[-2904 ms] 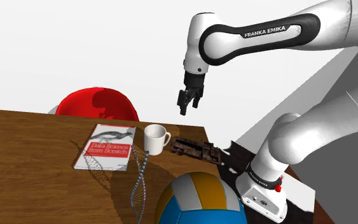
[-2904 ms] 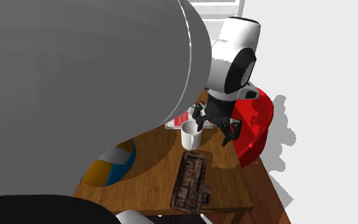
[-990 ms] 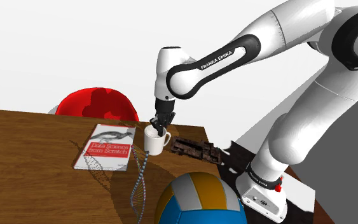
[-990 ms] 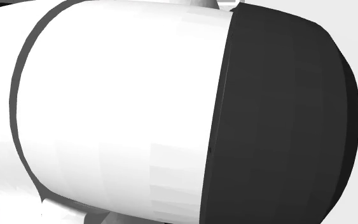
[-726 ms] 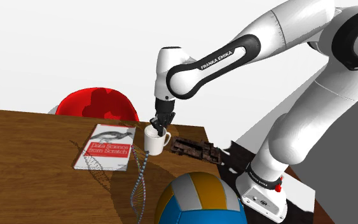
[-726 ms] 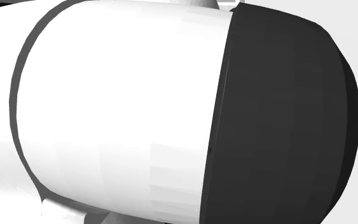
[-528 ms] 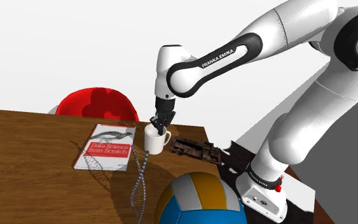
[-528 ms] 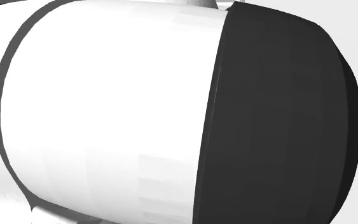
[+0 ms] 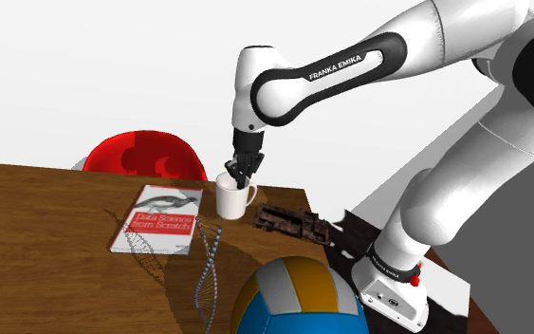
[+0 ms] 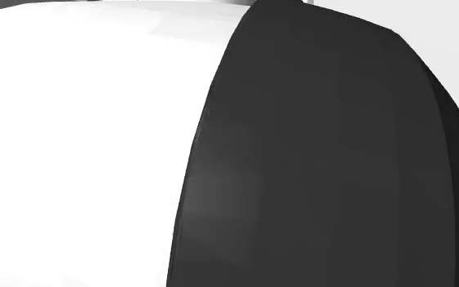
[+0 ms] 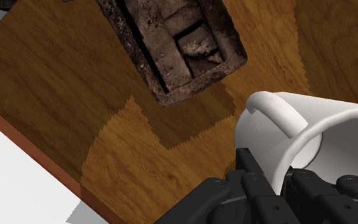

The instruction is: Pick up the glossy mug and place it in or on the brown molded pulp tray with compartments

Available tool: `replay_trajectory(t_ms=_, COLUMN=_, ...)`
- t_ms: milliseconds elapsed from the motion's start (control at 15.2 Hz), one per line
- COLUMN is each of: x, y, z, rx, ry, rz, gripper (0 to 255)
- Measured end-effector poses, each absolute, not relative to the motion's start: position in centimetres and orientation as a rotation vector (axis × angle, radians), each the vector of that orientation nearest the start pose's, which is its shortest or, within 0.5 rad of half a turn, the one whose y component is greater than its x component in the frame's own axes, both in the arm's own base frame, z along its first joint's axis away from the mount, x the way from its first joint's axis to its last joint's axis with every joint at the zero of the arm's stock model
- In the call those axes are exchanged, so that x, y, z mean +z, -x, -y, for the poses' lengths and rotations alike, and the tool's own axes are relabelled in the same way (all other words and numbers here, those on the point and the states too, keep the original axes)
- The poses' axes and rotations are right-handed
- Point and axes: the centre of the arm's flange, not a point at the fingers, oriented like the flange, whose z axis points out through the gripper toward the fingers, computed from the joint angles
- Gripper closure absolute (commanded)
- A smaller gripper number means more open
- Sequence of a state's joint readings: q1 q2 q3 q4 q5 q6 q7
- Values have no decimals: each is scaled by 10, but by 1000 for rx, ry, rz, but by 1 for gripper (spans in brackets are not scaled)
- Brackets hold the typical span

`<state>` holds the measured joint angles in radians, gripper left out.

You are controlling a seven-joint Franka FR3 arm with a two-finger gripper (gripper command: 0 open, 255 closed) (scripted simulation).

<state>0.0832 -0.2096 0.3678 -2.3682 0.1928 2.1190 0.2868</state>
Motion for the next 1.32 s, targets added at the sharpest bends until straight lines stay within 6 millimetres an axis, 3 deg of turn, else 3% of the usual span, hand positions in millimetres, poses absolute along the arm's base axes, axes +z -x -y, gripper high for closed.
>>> replay_trajectory(t_ms=924, x=470, y=-413, z=-212, rx=118, ry=3075, rz=77, gripper=255)
replay_trajectory(t_ms=1320, x=483, y=-365, z=-172, rx=119, ry=3076, rz=76, gripper=255)
